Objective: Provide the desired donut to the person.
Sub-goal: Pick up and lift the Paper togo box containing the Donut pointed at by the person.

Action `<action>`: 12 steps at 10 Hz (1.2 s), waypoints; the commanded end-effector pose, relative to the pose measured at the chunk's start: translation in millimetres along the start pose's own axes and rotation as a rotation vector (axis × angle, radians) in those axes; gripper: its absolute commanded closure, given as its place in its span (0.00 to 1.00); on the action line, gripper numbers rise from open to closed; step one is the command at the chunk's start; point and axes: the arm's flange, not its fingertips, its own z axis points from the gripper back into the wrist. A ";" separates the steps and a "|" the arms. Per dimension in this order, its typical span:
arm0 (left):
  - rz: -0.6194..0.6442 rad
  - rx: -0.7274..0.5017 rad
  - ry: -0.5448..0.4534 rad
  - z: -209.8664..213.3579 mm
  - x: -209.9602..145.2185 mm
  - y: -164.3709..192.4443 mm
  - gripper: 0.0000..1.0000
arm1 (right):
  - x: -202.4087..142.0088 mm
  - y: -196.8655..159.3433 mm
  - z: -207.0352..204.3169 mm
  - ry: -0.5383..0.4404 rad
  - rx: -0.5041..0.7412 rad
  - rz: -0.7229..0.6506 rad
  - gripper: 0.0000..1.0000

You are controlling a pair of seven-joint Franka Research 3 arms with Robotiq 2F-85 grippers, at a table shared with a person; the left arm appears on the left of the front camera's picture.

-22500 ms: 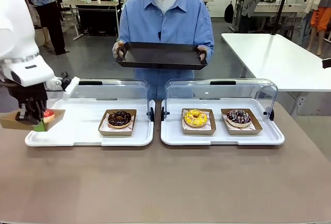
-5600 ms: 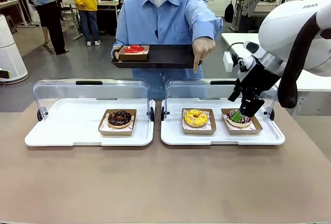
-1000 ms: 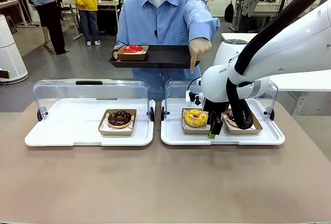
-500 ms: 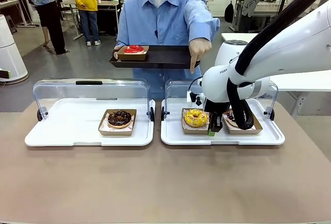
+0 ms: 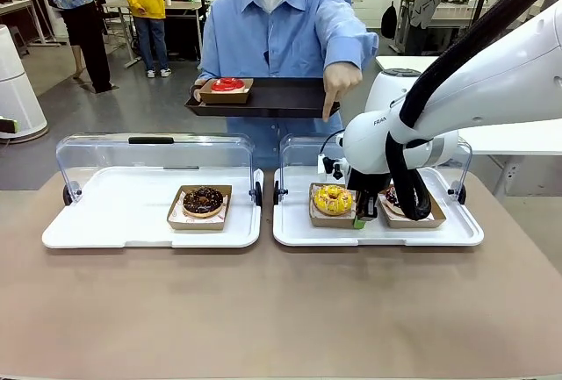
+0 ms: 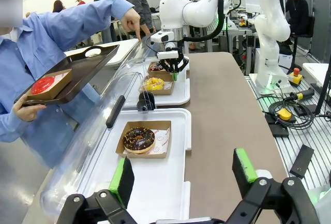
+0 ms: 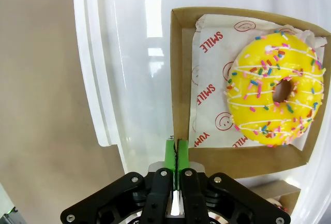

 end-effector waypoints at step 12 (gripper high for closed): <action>-0.004 0.000 -0.006 1.2 1.3 -0.8 0.00 | 49.1 133.1 179.9 0.026 -0.069 0.115 1.00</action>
